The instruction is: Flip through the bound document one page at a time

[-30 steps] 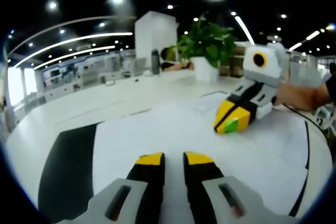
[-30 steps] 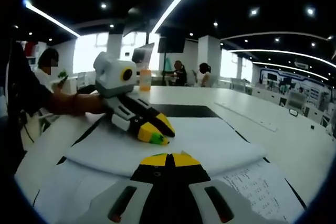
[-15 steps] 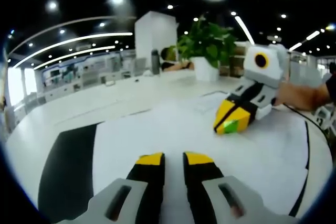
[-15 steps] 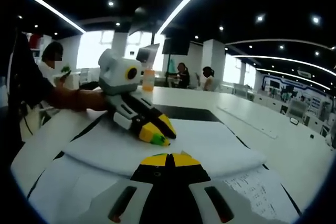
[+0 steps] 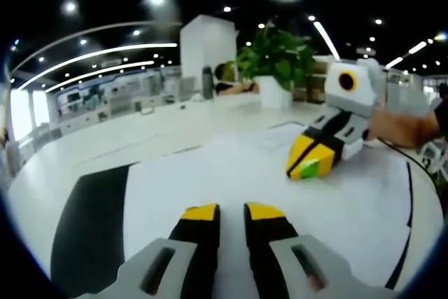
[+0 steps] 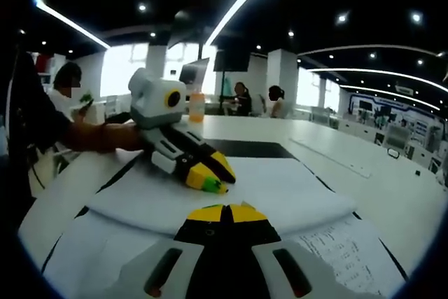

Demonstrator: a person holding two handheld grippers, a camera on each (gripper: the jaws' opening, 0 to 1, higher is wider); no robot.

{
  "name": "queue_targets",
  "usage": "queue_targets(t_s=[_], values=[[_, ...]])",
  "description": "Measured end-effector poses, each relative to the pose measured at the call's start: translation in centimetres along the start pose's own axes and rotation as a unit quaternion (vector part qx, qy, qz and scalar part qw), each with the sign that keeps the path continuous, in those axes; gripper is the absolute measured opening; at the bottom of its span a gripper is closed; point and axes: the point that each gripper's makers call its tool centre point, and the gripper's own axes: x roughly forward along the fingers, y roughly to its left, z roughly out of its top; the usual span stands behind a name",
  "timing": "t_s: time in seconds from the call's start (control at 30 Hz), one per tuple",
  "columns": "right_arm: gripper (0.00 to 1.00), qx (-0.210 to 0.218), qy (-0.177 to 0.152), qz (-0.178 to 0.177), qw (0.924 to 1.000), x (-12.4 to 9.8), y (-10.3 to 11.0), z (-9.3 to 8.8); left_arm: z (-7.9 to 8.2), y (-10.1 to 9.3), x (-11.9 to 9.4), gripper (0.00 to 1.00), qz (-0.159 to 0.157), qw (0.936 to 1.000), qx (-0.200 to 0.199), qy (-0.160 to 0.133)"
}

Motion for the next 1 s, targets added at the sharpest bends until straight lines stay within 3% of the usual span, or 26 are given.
queue_targets(t_s=[0.4,1.0], values=[[0.04,0.025,0.000,-0.004,0.9997,-0.01,0.09,0.02,0.04,0.24,0.01,0.16,0.003,1.0000,0.000,0.000],[0.04,0.021,0.001,-0.004,0.9998,0.10,0.06,0.04,-0.02,-0.21,-0.04,0.15,0.003,1.0000,0.004,0.000]])
